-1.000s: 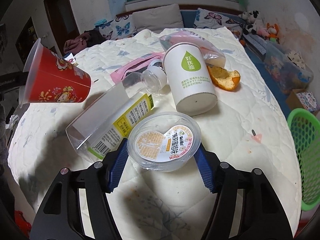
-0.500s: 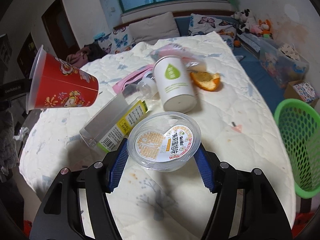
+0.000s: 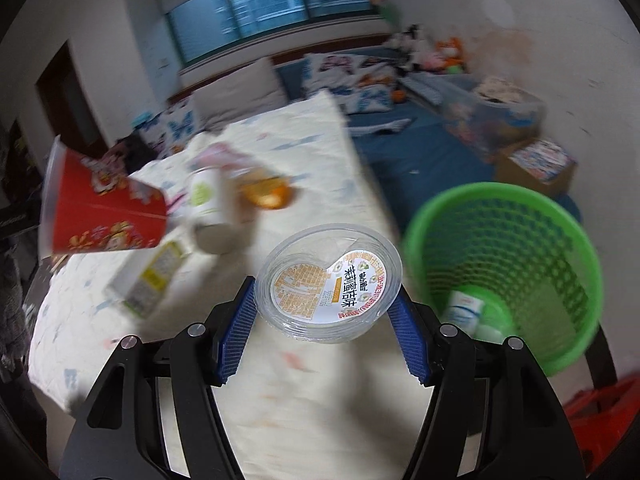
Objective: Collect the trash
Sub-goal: 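Carry the cup and pudding container over the green wastebasket with both tools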
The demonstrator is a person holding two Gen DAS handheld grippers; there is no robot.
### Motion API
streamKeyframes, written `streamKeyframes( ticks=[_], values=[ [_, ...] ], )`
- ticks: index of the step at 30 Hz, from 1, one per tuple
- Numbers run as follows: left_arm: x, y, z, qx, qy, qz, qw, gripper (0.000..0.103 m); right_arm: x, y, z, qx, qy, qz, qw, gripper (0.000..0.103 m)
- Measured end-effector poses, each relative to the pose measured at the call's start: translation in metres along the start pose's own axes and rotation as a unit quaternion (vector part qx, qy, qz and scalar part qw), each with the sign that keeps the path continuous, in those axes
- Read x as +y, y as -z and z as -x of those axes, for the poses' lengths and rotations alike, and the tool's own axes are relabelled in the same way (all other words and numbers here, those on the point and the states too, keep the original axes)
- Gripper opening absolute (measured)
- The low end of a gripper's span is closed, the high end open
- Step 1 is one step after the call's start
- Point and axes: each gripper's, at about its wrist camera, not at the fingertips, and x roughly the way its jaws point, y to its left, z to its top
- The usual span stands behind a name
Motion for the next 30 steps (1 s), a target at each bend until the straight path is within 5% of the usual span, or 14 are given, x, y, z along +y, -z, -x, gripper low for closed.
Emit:
streamKeyframes(
  ticks=[14,30],
  values=[
    [-0.079,-0.024,-0.042,0.019,0.041,-0.048,0.9978,0.005,-0.143,0.013,-0.001,0.022,0.09,-0.095,0.991,0.065],
    [-0.122,-0.036,-0.078,0.044,0.056,-0.075,0.9946,0.005,-0.175,0.024,-0.031,0.053,0.083,-0.122,0.988,0.065]
  ],
)
